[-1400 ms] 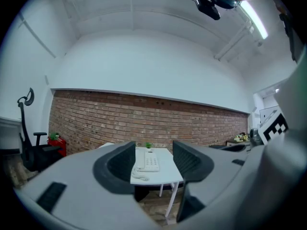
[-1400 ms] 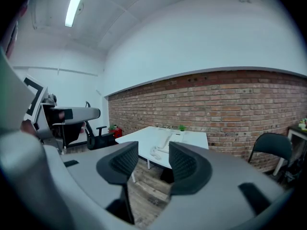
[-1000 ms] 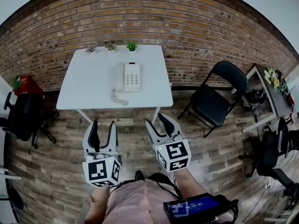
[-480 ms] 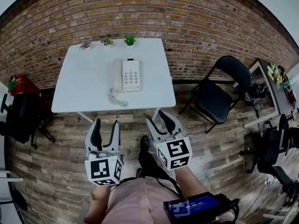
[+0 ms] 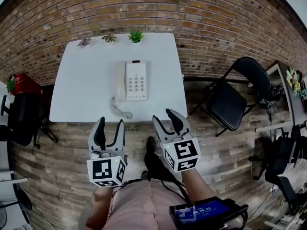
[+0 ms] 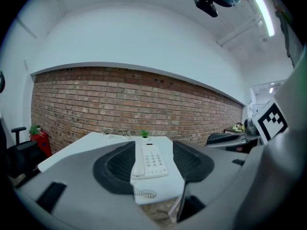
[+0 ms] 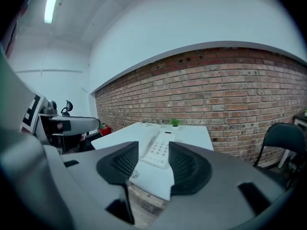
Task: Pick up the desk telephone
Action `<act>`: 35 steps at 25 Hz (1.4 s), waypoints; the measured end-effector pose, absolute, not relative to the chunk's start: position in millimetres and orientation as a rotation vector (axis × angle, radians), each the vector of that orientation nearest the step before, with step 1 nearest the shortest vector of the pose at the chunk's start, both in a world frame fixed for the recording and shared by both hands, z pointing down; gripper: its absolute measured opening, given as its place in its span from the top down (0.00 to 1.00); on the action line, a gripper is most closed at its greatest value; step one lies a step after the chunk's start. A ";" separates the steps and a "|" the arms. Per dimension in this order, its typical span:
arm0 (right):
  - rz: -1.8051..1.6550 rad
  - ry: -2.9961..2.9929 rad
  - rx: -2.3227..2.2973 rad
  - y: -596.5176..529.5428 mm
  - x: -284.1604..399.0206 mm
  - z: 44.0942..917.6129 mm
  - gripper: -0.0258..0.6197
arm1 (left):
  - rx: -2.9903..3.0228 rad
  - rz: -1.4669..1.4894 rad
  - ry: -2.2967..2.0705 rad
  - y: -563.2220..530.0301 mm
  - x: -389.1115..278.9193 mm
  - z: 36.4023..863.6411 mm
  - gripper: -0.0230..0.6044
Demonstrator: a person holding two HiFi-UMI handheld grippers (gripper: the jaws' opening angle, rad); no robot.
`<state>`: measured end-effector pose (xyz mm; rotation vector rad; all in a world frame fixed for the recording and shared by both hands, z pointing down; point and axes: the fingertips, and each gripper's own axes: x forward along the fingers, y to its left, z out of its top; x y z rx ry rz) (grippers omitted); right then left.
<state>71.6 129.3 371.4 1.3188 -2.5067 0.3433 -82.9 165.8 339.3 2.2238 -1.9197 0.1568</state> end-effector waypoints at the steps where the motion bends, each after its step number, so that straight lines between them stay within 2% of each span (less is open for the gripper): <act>1: 0.351 -2.509 1.315 119.2 71.0 373.0 0.65 | 2.219 0.160 -1.916 155.7 -83.6 341.1 0.56; 16: 0.370 -2.588 1.268 -10.0 58.9 364.4 0.65 | 2.194 0.214 -1.970 37.1 -93.1 329.6 0.55; 25: 0.313 -2.635 1.252 -42.4 47.9 338.9 0.65 | 2.196 0.164 -2.009 12.4 -102.6 307.7 0.54; 35: 0.330 -2.592 1.239 -78.8 23.3 352.4 0.64 | 2.188 0.172 -1.942 -28.2 -125.7 326.3 0.53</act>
